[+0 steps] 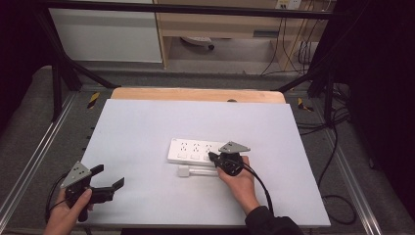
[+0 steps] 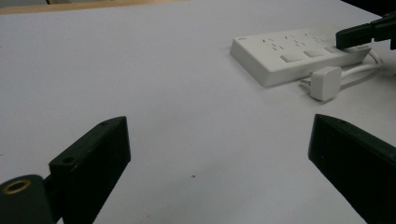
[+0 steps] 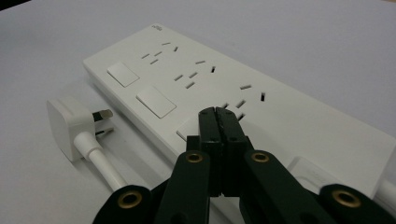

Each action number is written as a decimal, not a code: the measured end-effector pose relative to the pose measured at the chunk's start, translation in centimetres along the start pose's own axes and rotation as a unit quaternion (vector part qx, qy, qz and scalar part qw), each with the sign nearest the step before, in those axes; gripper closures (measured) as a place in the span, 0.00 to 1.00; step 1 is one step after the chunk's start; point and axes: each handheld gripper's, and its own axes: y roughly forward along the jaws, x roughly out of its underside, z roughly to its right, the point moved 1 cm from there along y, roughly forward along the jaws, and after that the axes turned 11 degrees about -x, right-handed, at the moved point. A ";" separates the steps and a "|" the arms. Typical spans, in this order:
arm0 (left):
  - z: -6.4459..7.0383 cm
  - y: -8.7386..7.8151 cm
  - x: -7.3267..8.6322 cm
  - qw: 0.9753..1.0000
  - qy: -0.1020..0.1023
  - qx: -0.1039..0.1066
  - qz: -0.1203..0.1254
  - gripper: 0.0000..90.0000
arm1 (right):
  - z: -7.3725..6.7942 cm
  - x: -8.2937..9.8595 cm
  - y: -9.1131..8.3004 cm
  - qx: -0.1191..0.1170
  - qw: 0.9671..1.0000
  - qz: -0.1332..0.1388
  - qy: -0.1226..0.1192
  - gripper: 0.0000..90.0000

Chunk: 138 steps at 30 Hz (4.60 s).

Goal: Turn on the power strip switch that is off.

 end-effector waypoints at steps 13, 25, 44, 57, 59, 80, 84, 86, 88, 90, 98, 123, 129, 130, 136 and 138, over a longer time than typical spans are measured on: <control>0.0 0.0 0.0 1.000 0.002 0.000 0.000 0.06 | 0.1 -0.1 0.0 0.003 1.000 -0.001 -0.003 1.00; 0.0 0.0 0.0 1.000 0.003 0.000 -0.001 0.06 | 0.1 -0.3 -0.4 0.001 1.000 0.010 -0.003 1.00; 0.0 0.0 0.0 1.000 0.003 0.000 -0.001 0.06 | -0.2 -0.9 -0.9 -0.003 1.000 0.028 0.004 0.94; 0.0 0.0 0.0 1.000 0.004 0.000 -0.001 0.06 | -0.3 -1.5 -1.4 -0.007 0.999 0.041 0.008 0.86; 0.0 0.0 0.0 1.000 0.004 0.002 -0.002 0.06 | -0.3 -1.6 -1.5 -0.007 0.999 0.042 0.011 0.85; 0.1 0.0 0.0 1.000 0.004 0.002 -0.001 0.06 | -0.1 -2.4 -2.2 0.006 0.999 0.048 0.007 0.58; 0.1 0.1 0.0 1.000 0.004 0.002 -0.001 0.06 | -0.3 -2.9 -2.3 0.005 0.999 0.049 0.002 0.51; 0.1 0.1 0.0 1.000 0.005 0.002 -0.002 0.06 | -0.4 -3.0 -2.4 0.005 0.999 0.048 0.001 0.48; 0.1 0.1 0.0 1.000 0.005 0.002 -0.002 0.06 | -0.4 -3.0 -2.4 0.006 0.999 0.048 0.001 0.45; 0.1 0.1 0.0 1.000 0.005 0.002 -0.002 0.06 | -0.4 -3.1 -2.4 0.007 0.999 0.046 0.002 0.40; 0.1 0.1 0.1 1.000 0.004 0.001 -0.003 0.06 | -0.5 -3.6 -2.8 0.020 0.999 0.048 -0.005 0.26; 0.0 0.1 0.2 1.000 -0.002 -0.008 -0.001 0.06 | 1.9 -4.8 -10.0 0.087 0.986 0.139 0.001 0.04; 0.0 0.1 0.2 1.000 -0.004 -0.008 -0.002 0.06 | 3.0 -4.0 -12.5 0.102 0.983 0.152 0.008 0.04; 0.0 0.1 0.2 1.000 -0.004 -0.008 -0.003 0.06 | 3.1 -3.8 -12.8 0.105 0.983 0.153 0.009 0.04; -0.1 0.1 0.2 1.000 -0.004 -0.008 -0.003 0.06 | 3.9 -3.0 -14.5 0.111 0.980 0.162 0.017 0.04; 0.0 0.1 0.2 1.000 -0.004 -0.008 -0.003 0.06 | 4.1 -2.7 -14.9 0.114 0.980 0.165 0.018 0.04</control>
